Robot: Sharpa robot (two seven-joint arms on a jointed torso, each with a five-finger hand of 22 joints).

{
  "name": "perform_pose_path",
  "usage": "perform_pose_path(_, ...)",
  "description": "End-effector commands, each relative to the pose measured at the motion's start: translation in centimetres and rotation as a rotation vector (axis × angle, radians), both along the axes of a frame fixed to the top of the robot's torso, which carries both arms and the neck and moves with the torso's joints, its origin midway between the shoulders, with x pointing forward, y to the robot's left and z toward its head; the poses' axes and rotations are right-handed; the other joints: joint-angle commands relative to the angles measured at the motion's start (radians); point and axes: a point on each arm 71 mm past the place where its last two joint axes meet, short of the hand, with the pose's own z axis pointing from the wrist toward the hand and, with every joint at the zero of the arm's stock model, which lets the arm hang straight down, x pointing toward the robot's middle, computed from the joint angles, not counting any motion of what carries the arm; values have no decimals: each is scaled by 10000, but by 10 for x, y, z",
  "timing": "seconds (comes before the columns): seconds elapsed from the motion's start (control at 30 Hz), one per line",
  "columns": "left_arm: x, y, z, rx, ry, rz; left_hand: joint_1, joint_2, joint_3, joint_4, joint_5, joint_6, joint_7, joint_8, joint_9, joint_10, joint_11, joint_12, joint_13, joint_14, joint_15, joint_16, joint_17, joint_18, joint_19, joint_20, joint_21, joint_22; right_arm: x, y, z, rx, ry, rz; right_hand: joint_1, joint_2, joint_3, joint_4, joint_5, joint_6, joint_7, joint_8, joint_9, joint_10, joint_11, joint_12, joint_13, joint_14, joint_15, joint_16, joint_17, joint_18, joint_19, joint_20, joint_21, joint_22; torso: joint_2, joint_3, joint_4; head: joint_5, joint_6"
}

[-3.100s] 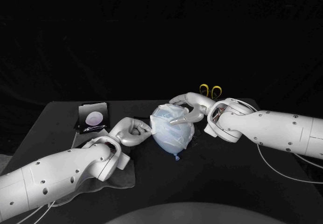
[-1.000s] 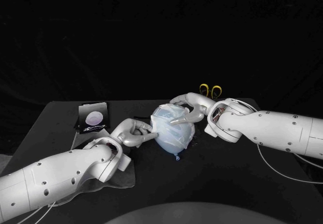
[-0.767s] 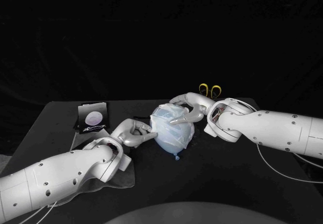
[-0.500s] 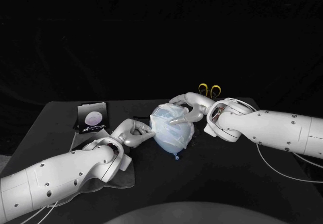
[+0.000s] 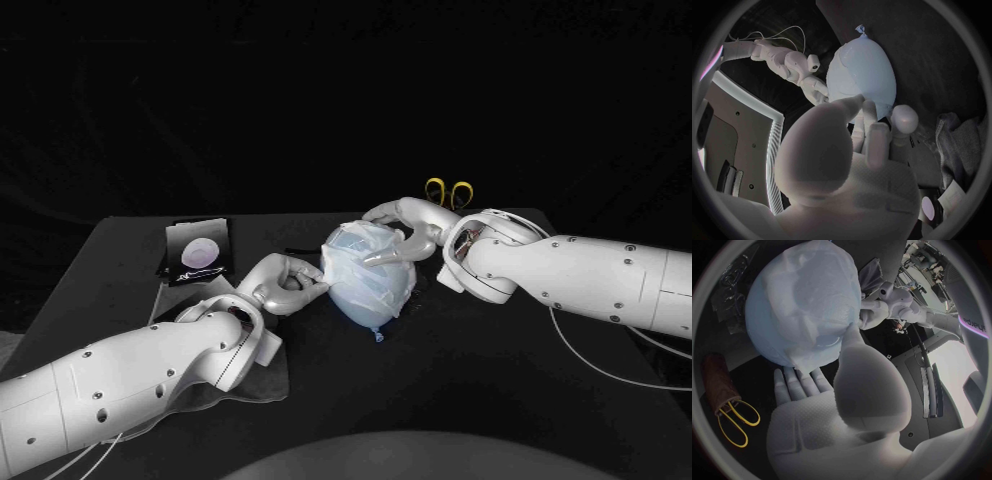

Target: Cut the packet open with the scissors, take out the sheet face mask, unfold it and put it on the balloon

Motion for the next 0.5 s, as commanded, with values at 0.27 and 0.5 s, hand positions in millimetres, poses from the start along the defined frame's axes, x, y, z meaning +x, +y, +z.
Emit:
perform_pose_path(0.27,-4,-1,3,-958,157,-356,-259,41,306,-126,25,-104,-45,179,665,22,-137,166,263,8,-99,29,185,-99,-79,2,3,25,-3,0,-7,-276,301,148,9,69,34,0,-55,0,1291,-24,-11,-82,21,55,8,17,-1,36,0,45,69,3,61,15,2,4,-2,-5,-17)
perform_pose_path(0.5,-5,3,-1,-882,754,-554,-810,-355,1466,-807,44,-13,-84,409,873,319,-190,426,815,125,-162,85,448,-147,74,-78,305,338,-3,-1,-7,-282,310,139,9,69,34,0,-55,0,1291,-24,-11,-82,21,55,8,17,-1,36,0,45,69,3,61,15,-5,3,-1,-13,-22)
